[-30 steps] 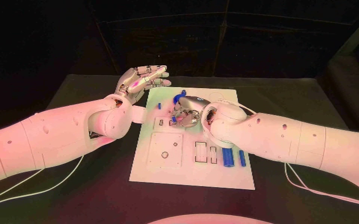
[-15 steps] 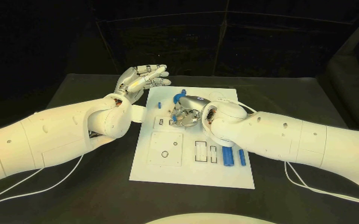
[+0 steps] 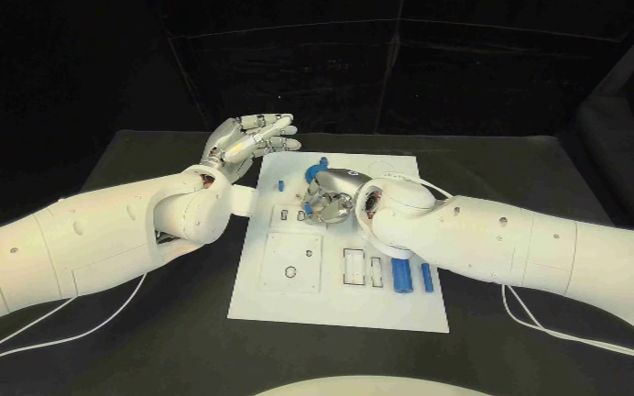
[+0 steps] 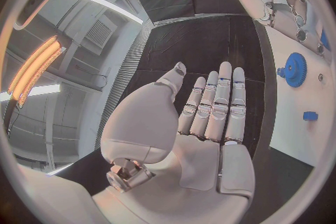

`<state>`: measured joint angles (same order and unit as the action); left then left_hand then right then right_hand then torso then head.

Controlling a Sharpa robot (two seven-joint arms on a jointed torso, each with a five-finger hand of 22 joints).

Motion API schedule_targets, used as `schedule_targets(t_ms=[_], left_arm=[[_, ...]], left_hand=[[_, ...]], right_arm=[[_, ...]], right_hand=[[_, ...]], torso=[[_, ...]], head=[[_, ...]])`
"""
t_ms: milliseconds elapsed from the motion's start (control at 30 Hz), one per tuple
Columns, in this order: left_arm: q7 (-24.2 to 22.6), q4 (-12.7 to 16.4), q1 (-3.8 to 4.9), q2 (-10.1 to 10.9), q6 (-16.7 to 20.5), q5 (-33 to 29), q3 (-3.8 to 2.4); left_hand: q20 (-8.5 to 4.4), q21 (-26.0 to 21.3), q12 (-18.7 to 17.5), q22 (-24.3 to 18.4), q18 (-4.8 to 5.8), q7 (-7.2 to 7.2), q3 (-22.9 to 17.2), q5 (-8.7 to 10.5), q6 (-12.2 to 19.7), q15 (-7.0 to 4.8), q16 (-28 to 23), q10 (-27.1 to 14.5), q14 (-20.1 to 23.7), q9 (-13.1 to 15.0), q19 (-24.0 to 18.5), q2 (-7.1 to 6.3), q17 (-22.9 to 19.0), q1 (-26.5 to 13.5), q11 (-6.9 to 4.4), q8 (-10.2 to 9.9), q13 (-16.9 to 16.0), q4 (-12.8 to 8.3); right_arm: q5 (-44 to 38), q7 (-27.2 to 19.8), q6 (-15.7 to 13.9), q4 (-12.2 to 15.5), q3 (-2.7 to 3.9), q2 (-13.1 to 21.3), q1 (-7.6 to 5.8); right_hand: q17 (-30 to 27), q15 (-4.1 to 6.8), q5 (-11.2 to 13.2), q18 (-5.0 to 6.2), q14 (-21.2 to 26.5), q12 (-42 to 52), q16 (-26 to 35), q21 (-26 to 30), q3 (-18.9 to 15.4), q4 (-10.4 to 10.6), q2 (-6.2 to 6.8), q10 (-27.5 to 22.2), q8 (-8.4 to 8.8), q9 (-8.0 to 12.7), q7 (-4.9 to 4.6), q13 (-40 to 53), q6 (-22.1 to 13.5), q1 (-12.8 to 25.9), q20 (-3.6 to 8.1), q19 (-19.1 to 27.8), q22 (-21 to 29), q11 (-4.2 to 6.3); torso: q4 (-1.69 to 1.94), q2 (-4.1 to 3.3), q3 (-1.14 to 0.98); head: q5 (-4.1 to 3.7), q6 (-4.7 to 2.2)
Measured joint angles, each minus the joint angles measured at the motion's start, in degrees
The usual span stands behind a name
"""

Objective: Assemble the parts on the task board

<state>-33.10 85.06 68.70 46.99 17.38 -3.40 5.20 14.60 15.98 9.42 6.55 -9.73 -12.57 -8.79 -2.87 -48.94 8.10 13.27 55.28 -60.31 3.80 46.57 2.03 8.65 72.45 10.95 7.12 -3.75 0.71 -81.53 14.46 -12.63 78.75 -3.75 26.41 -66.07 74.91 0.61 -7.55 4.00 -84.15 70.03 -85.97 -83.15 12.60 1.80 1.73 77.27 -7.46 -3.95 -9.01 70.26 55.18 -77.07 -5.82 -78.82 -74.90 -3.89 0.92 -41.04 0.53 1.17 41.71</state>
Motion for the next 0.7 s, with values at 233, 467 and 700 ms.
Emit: schedule_targets(t_ms=[233, 467, 700], left_arm=[[0.0, -0.02, 0.0, 0.0, 0.0, 0.0, 0.0], [0.0, -0.04, 0.0, -0.01, 0.0, 0.0, 0.0], [0.01, -0.04, 0.0, -0.01, 0.0, 0.0, 0.0]], left_hand=[[0.0, 0.0, 0.0, 0.0, 0.0, 0.0, 0.0, 0.0, 0.0, 0.0, 0.0, 0.0, 0.0, 0.0, 0.0, 0.0, 0.0, 0.0, 0.0, 0.0, 0.0, 0.0], [0.0, 0.0, 0.0, 0.0, 0.0, 0.0, 0.0, 0.0, 0.0, 0.0, 0.0, 0.0, 0.0, 0.0, 0.0, 0.0, 0.0, 0.0, 0.0, 0.0, 0.0, 0.0], [0.01, 0.0, 0.0, 0.0, 0.0, 0.0, 0.0, 0.0, 0.0, 0.0, 0.0, 0.0, 0.0, 0.0, 0.0, 0.0, 0.0, 0.0, 0.0, 0.0, 0.0, 0.0]], right_arm=[[-0.2, 0.17, -0.46, 0.24, -0.08, 0.11, 0.08], [-0.29, 0.36, -1.57, 0.36, -0.24, 0.21, 0.32], [-0.36, 0.48, -2.8, 0.47, -0.35, 0.21, 0.48]], right_hand=[[0.0, -0.21, 1.5, 0.0, 0.21, 0.0, 0.0, 0.23, -2.94, 1.28, 1.84, 0.0, 0.24, -0.2, 0.01, 0.0, -1.13, 1.84, 0.0, 0.0, 0.08, 0.0], [0.0, -0.28, 2.03, 0.0, 0.14, 0.0, 0.0, 0.23, -5.04, 2.09, 2.02, -0.31, 0.99, -0.02, -0.33, -0.15, -3.32, 2.01, -0.22, -0.23, 0.08, -0.32], [0.0, -0.53, 2.03, 0.0, 0.12, 0.0, 0.0, 0.23, -5.63, 2.22, 2.02, -0.5, 1.34, 0.24, -0.78, -0.21, -4.11, 2.0, -0.43, -0.02, 0.07, -0.5]], torso=[[-0.02, 0.0, 0.0], [-0.01, -0.01, 0.02], [-0.01, -0.01, 0.02]], head=[[-0.07, 0.03], [-0.1, 0.05], [-0.23, 0.03]])
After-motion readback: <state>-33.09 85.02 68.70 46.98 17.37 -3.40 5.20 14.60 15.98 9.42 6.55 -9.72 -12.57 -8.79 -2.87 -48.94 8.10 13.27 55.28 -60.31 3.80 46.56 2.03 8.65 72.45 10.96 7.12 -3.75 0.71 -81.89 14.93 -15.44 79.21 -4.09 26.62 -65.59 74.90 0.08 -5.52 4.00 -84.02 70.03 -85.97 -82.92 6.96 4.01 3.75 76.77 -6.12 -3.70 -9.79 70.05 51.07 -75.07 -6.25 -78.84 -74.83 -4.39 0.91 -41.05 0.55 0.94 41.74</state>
